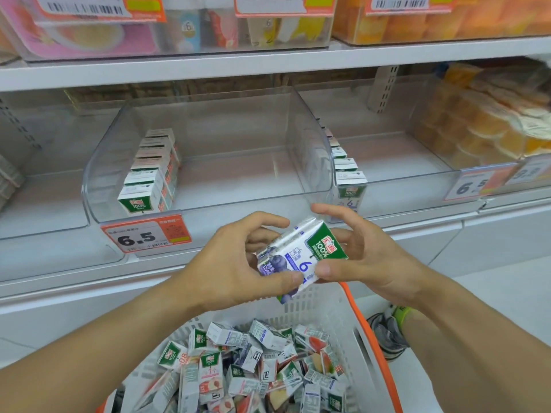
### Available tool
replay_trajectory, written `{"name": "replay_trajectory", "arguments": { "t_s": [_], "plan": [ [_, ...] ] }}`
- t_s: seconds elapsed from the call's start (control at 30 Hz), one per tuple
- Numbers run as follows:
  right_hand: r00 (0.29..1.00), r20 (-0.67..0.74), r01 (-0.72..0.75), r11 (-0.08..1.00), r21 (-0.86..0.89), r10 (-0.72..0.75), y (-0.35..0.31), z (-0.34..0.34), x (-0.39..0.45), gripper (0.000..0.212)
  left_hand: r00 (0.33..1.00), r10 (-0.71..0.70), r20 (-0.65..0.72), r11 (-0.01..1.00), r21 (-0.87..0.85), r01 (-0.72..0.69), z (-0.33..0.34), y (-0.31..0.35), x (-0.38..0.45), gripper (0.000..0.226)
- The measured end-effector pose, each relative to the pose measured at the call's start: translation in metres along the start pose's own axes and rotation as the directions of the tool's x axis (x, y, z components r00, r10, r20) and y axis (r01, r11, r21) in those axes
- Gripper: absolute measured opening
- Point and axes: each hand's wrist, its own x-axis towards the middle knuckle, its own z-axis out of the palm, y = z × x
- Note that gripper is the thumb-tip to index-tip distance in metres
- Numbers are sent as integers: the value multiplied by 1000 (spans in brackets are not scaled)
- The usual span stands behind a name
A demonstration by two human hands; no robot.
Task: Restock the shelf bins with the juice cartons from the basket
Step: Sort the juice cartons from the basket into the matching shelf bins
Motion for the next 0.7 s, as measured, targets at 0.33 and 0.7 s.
{"name": "replay_trajectory", "arguments": {
  "t_s": [0.33,0.7],
  "plan": [
    [878,-335,395,913,99,-343,-15,-36,-12,66,851,398,-341,905,298,-304,24,24,43,33],
    [664,-480,103,706,-700,-573,-83,-147,56,57,763,592,-260,664,693,-279,16,-11,82,9]
  ]
}}
